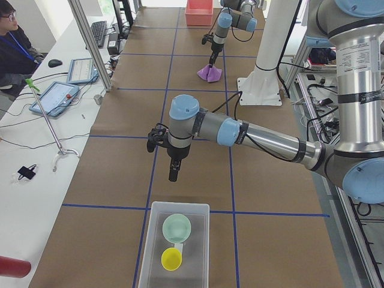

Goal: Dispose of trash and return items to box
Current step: 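Close the right gripper on the purple cloth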

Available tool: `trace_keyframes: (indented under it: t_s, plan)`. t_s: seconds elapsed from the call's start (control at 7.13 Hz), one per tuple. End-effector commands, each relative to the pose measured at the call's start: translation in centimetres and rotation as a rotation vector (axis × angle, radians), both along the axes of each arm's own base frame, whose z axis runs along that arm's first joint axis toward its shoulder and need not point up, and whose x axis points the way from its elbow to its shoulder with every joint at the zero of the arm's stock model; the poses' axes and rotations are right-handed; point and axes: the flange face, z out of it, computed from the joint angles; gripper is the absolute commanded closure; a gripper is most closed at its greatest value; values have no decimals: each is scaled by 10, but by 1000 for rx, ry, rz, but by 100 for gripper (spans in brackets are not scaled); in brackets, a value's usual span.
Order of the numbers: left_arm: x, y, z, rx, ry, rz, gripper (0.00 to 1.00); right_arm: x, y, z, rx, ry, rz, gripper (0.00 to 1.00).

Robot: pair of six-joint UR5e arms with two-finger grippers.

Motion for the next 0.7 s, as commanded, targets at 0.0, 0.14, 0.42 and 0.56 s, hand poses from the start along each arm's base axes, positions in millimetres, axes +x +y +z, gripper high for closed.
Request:
trace_keyframes:
  t_s: [0.0,0.14,0.42,0.56]
  plan:
    - [0,2,2,-5,-1,0,2,-2,-1,3,3,7,4,86]
    - [0,2,2,-5,-1,0,2,0,-2,1,7,5,4,100]
    - [0,3,3,-6,-1,0,2,10,-10,-12,14,-14,11,100]
    - [-1,9,10,-23,-3,0,2,26,-18,-24,18,-36,28,100]
